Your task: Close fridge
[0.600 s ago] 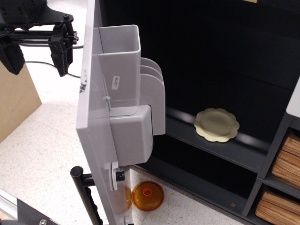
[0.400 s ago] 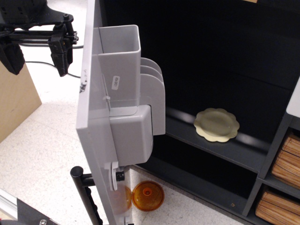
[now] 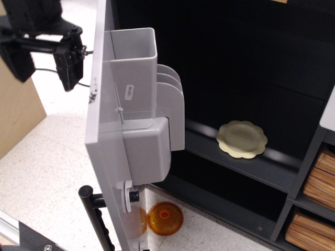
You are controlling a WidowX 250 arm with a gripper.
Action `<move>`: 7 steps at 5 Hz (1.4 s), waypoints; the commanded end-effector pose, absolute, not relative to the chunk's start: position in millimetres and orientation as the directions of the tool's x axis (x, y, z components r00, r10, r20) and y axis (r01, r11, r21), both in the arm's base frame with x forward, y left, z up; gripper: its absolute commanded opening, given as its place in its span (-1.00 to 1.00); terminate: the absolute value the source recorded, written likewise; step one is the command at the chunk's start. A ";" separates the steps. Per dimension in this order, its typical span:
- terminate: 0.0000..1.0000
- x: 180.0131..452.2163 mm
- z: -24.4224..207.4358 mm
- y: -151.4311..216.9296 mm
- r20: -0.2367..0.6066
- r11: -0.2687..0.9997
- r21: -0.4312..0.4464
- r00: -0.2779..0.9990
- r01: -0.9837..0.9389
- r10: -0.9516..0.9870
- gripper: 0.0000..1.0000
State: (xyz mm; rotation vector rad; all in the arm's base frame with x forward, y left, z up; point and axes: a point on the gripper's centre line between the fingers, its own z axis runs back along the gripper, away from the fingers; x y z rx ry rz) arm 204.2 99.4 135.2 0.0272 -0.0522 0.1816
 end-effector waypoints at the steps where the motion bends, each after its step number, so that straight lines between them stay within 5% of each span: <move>1: -1.00 202.8 135.4 93.2 0.039 0.973 0.044 0.973 0.226 -0.228 1.00; 4: -1.00 154.0 102.5 31.7 0.030 0.881 0.061 0.881 0.469 -0.472 1.00; 7: -1.00 205.1 96.3 -34.8 0.171 0.931 0.011 0.917 0.364 -0.360 1.00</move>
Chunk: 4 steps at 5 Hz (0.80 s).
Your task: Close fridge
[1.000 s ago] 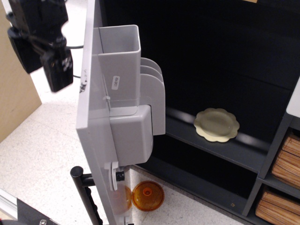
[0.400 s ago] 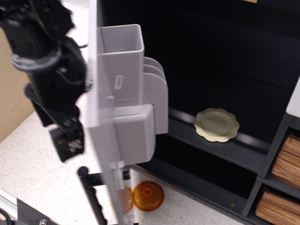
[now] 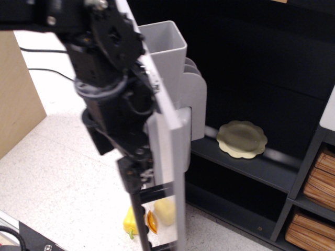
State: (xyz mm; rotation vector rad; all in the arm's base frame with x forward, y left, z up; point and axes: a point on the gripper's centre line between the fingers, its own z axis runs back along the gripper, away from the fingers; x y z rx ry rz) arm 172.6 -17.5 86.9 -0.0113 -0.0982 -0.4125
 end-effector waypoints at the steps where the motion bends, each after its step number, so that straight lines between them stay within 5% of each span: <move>1: -1.00 231.1 96.8 -46.6 0.185 0.947 0.015 0.930 0.322 -0.319 1.00; 4: -1.00 296.5 98.9 -80.4 0.277 0.986 -0.041 0.950 0.163 -0.145 1.00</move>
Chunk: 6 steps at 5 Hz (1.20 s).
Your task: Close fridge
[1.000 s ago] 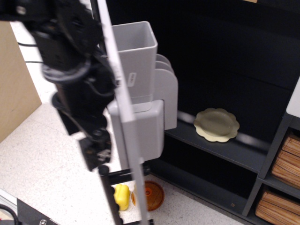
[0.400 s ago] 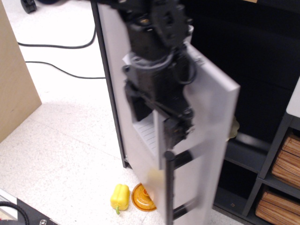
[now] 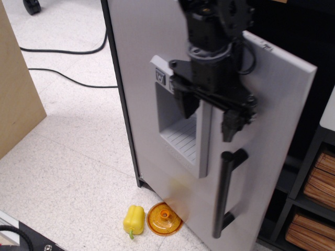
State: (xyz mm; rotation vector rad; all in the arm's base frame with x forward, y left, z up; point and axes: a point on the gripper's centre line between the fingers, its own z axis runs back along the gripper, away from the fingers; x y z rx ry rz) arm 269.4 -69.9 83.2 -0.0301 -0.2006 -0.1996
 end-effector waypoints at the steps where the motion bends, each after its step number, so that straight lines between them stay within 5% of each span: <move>1: -1.00 314.0 100.8 -89.1 0.324 0.990 -0.070 0.941 0.121 -0.092 1.00; 6: -1.00 364.8 96.3 -103.4 0.464 0.998 -0.054 0.885 -0.019 0.042 1.00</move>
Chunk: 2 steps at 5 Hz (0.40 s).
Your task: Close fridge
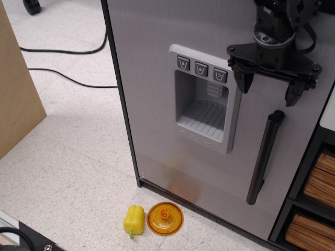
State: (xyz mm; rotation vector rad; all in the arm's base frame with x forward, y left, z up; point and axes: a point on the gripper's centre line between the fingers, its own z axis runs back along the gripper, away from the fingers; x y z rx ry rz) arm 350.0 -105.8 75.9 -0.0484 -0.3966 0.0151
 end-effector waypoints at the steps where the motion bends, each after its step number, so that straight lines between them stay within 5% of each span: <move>1: -1.00 356.1 99.5 -98.2 0.485 0.999 -0.050 0.874 -0.006 0.029 1.00; 2: -1.00 326.3 110.1 -89.2 0.497 0.998 -0.061 0.868 0.027 0.007 1.00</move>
